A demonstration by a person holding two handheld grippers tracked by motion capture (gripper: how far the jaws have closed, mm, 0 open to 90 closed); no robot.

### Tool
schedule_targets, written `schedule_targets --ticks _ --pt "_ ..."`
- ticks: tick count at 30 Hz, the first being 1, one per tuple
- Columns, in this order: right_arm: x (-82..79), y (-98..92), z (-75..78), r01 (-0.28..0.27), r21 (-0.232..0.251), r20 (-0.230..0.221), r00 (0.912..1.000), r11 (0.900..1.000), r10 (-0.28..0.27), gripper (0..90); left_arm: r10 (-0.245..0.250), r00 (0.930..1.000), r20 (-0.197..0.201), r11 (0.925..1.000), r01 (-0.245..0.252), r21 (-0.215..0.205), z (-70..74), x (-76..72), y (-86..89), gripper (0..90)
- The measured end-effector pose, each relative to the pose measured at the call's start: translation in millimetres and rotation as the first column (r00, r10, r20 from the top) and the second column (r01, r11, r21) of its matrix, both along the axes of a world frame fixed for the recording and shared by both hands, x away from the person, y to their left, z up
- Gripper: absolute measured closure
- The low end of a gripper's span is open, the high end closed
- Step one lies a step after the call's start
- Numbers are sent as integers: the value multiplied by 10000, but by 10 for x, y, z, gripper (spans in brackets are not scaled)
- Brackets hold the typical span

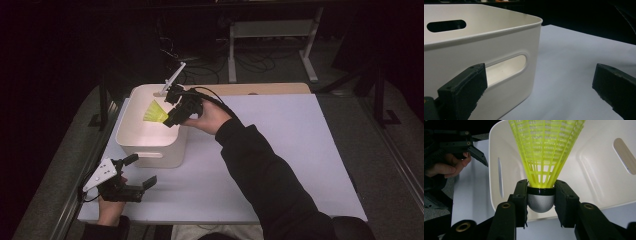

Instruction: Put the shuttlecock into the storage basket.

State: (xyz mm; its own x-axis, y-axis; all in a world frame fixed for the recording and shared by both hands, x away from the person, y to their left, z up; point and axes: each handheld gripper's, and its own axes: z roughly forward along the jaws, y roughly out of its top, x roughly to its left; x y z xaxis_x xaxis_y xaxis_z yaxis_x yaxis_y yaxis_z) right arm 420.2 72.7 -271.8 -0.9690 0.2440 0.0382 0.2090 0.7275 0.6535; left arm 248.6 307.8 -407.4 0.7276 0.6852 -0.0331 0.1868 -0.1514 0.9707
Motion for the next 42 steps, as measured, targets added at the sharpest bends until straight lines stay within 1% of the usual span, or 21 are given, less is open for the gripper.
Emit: schedule_targets --ticks 10,15,33,42 --pt "1 78 -81 -178 7 -109 9998 9998 178 633 -11 10000 0 10000 11 -4 0 -1 0 0" --pt "-8 107 -132 -212 -8 -252 9995 9998 212 633 -16 10000 3 10000 16 -2 0 -1 0 0" --pt "-15 163 -287 -338 0 -504 9982 9994 337 633 -27 10000 -9 10000 27 -5 1 -1 1 0" --pt "-9 187 -354 -367 118 -630 9973 9993 374 633 -35 10000 -15 10000 35 -6 1 -2 0 0"
